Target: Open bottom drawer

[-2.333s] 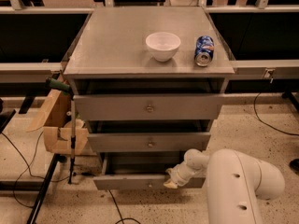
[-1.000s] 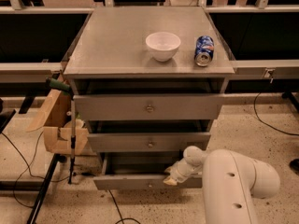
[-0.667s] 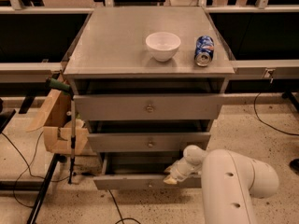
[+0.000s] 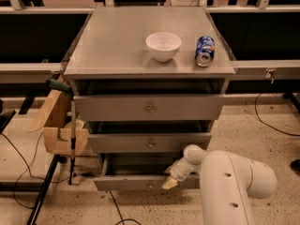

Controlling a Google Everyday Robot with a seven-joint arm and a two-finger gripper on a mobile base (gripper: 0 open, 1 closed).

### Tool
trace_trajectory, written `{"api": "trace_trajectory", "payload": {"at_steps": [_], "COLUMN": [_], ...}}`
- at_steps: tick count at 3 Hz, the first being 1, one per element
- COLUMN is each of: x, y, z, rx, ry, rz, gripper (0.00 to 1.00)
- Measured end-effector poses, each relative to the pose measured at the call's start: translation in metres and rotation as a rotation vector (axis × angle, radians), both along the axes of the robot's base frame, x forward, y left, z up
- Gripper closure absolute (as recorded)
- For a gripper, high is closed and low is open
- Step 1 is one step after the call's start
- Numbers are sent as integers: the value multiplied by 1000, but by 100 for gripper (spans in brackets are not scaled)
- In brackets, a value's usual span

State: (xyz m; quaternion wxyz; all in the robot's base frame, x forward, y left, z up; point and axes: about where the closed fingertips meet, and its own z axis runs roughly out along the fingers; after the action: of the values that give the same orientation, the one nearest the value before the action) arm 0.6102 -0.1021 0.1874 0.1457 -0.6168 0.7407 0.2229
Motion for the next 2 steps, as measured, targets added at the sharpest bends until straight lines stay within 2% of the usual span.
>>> {"api": "trace_trajectory", "payload": {"at_steps": [1,2], "x": [-12,-40], "y": [-5,-17], "z": [6,18], "rx": [-8,-26], "ry": [-14,-49], "rz": [-14,-46], "gripper": [0,0]}}
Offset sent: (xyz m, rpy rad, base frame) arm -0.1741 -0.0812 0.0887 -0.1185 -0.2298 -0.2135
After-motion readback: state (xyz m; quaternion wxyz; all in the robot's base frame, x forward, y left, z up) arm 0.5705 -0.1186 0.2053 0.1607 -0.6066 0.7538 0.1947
